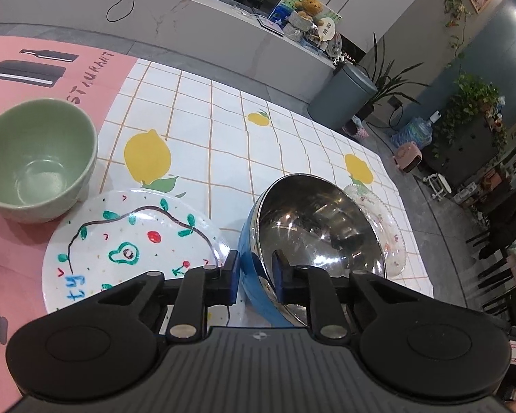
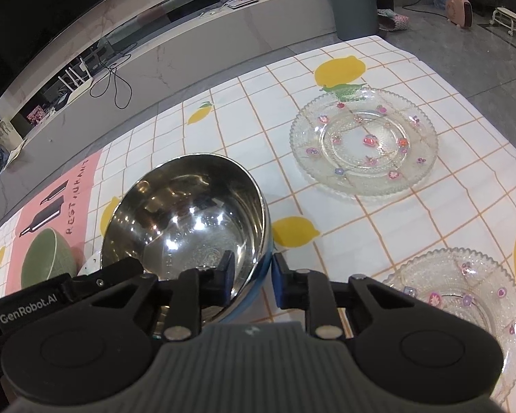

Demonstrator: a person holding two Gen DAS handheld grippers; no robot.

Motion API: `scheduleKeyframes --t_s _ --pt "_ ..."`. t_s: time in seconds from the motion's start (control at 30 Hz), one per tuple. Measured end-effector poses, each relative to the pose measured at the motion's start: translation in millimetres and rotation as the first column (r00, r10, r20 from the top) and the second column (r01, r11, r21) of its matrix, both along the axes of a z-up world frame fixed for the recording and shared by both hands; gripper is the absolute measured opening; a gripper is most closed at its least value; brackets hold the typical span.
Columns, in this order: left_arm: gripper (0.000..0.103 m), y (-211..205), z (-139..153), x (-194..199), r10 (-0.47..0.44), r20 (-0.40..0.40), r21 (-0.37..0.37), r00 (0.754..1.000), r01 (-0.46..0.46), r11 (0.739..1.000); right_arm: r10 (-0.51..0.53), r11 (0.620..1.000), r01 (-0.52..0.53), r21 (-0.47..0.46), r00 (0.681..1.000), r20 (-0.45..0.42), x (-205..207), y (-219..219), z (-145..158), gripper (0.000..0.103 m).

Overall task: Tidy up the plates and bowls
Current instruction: 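Lift the blue bowl with both grippers and carry it toward the orange bowl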

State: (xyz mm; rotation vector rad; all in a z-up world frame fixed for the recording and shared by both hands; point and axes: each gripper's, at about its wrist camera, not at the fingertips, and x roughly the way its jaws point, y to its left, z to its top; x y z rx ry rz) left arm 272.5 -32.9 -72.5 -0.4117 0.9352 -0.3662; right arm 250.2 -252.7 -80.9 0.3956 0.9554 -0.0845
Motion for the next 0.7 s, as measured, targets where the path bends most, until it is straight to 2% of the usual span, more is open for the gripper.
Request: scheduleKeyframes --t_s 0.17,0.4,0.53,0.7 --pt "0.021 -2.5 12.2 -10.2 -0.003 -0.002 0.016 1.0 0.003 1.0 -0.01 1.0 0.01 0.019 1.0 0.0 -8.5 -4.4 2.9 0.019" --pt "0.02 -5.8 43.7 -39.3 0.015 0.009 0.113 1.0 -0.016 0.993 0.0 0.997 0.001 0.072 1.0 -0.017 -36.8 -4.7 12.6 0.018" --pt "0.02 6.7 60.9 -61.9 0.028 0.039 0.141 0.999 -0.034 0.989 0.017 0.99 -0.014 0.138 1.0 -0.02 -54.1 1.0 20.2 0.017" --pt "0.018 32.5 74.5 -96.8 0.092 0.063 0.151 0.994 -0.1 0.983 0.09 0.985 -0.09 0.151 0.996 0.006 -85.7 27.7 31.7 0.017"
